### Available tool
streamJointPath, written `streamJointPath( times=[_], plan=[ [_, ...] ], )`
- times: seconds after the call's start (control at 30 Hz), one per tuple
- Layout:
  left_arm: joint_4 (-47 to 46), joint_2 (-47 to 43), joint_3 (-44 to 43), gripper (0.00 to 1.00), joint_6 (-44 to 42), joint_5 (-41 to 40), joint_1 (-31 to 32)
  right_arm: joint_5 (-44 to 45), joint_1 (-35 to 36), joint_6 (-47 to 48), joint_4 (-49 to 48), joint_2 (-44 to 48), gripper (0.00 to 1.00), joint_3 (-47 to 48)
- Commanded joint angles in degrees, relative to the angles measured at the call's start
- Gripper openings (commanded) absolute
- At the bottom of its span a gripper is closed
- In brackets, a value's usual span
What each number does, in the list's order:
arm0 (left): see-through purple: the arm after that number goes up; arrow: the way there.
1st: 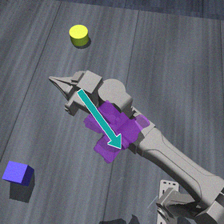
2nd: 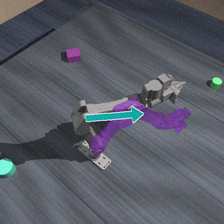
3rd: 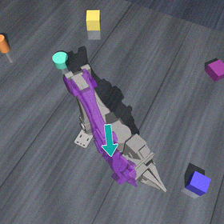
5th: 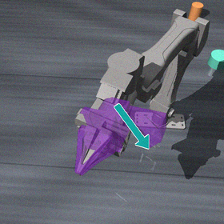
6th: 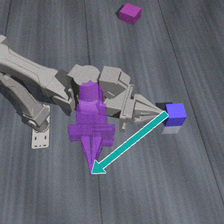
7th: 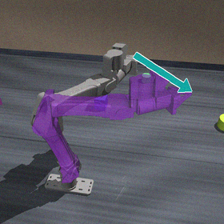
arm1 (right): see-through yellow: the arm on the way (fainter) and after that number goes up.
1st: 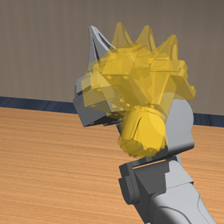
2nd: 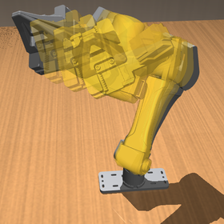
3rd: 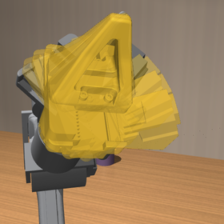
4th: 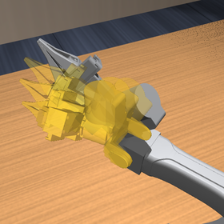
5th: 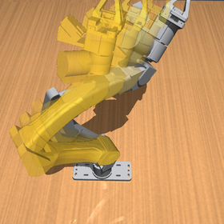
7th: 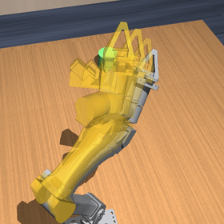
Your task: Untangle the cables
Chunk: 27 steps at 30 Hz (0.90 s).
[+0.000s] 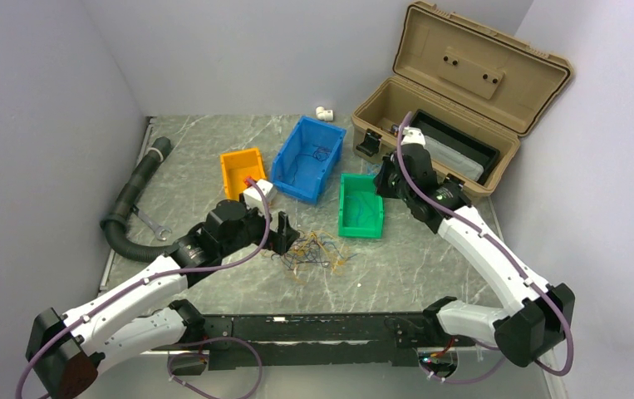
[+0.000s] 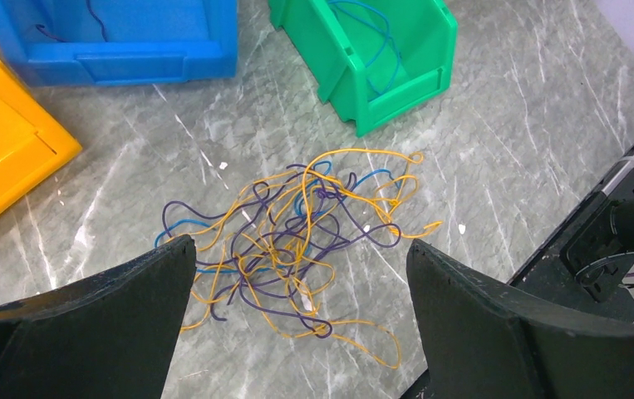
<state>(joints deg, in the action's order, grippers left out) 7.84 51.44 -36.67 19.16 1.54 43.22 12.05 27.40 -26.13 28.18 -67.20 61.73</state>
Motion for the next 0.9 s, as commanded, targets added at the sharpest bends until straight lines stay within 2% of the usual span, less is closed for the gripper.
streamJointPath(
  times=[0.0, 0.43, 0.63, 0.87],
  plan=[
    [-0.1, -1.1, -2.2, 0.99, -0.6, -1.2, 0.1, -9.3, -0.5, -3.6, -5.0, 3.1, 0.0, -1.2],
    [0.2, -1.2, -2.1, 0.99, 0.0, -0.8, 0.2, -25.6, -7.6, -14.5, -17.7, 3.7, 0.0, -12.9],
    [0.9, -2.1, -2.1, 0.99, -0.3, -1.1, 0.1, -33.1, -14.7, -20.2, -24.7, 3.3, 0.0, -19.6],
    [1.0, -2.4, -2.0, 0.99, -0.3, -1.3, 0.1, -33.4, -20.7, -22.1, -25.9, 5.3, 0.0, -24.7]
  ],
)
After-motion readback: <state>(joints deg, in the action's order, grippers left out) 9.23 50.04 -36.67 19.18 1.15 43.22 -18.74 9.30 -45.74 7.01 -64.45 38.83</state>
